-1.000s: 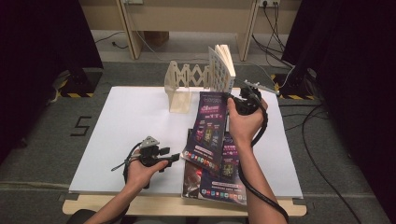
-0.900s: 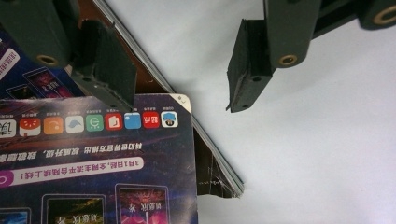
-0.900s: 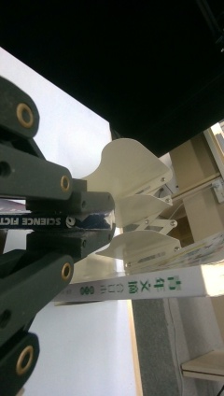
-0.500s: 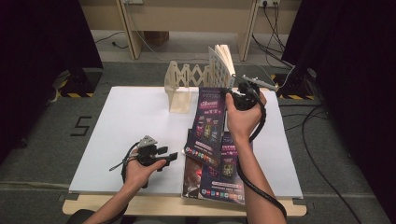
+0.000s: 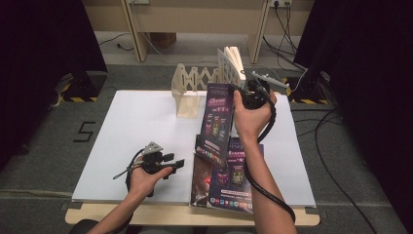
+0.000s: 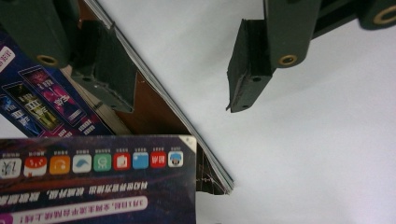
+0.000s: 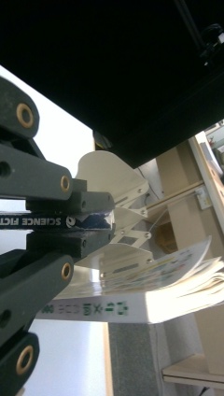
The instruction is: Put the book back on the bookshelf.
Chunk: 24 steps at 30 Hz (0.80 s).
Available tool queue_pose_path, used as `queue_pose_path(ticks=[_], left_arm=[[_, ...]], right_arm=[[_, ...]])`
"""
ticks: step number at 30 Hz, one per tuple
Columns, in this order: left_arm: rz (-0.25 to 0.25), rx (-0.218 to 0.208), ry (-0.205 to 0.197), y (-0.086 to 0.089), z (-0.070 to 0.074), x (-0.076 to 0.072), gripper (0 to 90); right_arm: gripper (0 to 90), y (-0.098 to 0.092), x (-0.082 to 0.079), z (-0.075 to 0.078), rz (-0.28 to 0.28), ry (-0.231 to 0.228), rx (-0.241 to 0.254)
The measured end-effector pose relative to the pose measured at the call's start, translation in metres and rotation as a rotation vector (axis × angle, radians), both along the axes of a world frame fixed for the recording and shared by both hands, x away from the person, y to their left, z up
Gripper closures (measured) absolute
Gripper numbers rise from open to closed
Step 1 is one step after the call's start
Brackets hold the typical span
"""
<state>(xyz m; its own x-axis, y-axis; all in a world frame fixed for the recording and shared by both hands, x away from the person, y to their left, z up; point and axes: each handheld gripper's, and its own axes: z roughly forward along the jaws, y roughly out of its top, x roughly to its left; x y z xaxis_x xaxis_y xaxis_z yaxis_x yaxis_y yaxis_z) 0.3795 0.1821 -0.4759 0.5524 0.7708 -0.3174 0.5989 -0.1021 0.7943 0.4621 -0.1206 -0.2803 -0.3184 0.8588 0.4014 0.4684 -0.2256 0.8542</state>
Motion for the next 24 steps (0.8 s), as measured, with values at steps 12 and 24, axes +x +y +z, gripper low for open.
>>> queue_pose_path(ticks=[12,24], left_arm=[[0.004,-0.001,-0.003,0.001,0.0,-0.001,41.2],[0.009,-0.001,-0.007,0.002,0.001,-0.001,41.2]], right_arm=[[84.3,0.004,0.001,0.019,-0.013,-0.071,-0.001],[84.3,0.013,0.007,0.027,-0.017,-0.102,-0.008]])
